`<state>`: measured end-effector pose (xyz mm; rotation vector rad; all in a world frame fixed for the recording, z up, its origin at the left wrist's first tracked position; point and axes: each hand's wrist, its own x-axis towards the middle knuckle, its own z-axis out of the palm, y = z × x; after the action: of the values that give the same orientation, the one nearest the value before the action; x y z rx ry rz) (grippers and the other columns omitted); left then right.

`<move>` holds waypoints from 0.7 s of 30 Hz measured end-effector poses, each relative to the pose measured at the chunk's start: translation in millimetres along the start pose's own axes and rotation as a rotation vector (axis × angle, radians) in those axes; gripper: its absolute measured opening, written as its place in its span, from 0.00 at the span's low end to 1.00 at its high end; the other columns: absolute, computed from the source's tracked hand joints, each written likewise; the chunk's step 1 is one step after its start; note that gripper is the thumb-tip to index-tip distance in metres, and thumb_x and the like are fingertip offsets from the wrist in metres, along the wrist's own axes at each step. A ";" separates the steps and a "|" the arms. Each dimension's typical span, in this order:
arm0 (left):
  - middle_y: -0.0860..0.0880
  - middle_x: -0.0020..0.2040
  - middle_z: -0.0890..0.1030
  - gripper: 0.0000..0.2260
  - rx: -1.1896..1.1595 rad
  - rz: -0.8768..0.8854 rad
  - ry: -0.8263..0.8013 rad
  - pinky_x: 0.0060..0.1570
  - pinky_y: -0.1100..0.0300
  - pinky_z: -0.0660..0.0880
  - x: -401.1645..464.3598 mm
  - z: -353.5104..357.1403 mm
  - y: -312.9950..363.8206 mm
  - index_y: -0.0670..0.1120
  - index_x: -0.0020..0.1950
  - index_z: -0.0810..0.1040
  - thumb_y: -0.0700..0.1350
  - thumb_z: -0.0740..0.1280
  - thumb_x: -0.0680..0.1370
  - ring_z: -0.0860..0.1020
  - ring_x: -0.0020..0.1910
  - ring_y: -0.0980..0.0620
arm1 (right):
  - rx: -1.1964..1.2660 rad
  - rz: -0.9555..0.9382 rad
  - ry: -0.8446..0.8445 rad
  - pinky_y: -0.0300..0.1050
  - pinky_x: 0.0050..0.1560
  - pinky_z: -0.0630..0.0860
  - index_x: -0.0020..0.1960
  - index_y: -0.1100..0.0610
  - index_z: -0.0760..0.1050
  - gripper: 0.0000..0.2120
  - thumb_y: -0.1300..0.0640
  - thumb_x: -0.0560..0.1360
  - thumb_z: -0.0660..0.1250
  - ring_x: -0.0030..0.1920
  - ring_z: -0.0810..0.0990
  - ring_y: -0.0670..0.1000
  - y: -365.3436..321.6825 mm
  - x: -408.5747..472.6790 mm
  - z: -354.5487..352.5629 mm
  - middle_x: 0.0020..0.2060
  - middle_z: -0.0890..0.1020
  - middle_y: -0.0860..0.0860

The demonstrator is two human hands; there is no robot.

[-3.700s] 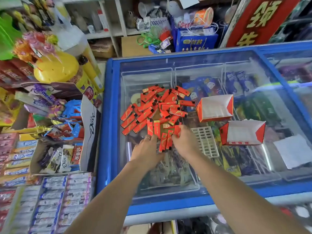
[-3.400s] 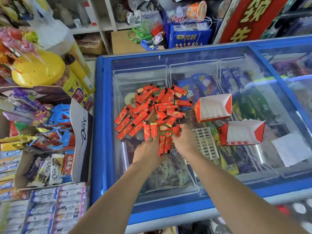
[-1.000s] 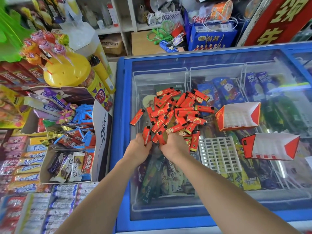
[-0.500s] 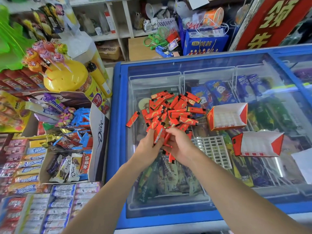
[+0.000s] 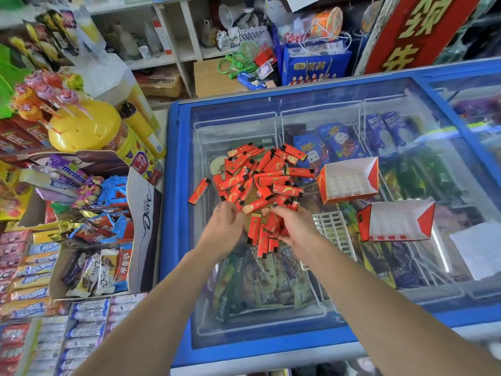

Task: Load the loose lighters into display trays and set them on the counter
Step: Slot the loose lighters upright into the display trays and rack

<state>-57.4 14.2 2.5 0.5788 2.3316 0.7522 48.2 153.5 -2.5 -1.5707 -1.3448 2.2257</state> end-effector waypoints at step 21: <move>0.37 0.53 0.79 0.14 0.145 -0.161 -0.091 0.36 0.53 0.75 10.9 10.0 17.3 0.39 0.67 0.66 0.38 0.60 0.81 0.80 0.43 0.43 | 0.051 -0.020 0.037 0.45 0.35 0.82 0.47 0.53 0.78 0.06 0.59 0.73 0.75 0.37 0.86 0.48 -9.5 -12.3 -52.0 0.36 0.86 0.49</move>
<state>-54.9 36.8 2.5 0.4704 2.3281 0.4762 91.9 183.5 8.9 -1.5669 -1.2778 2.1900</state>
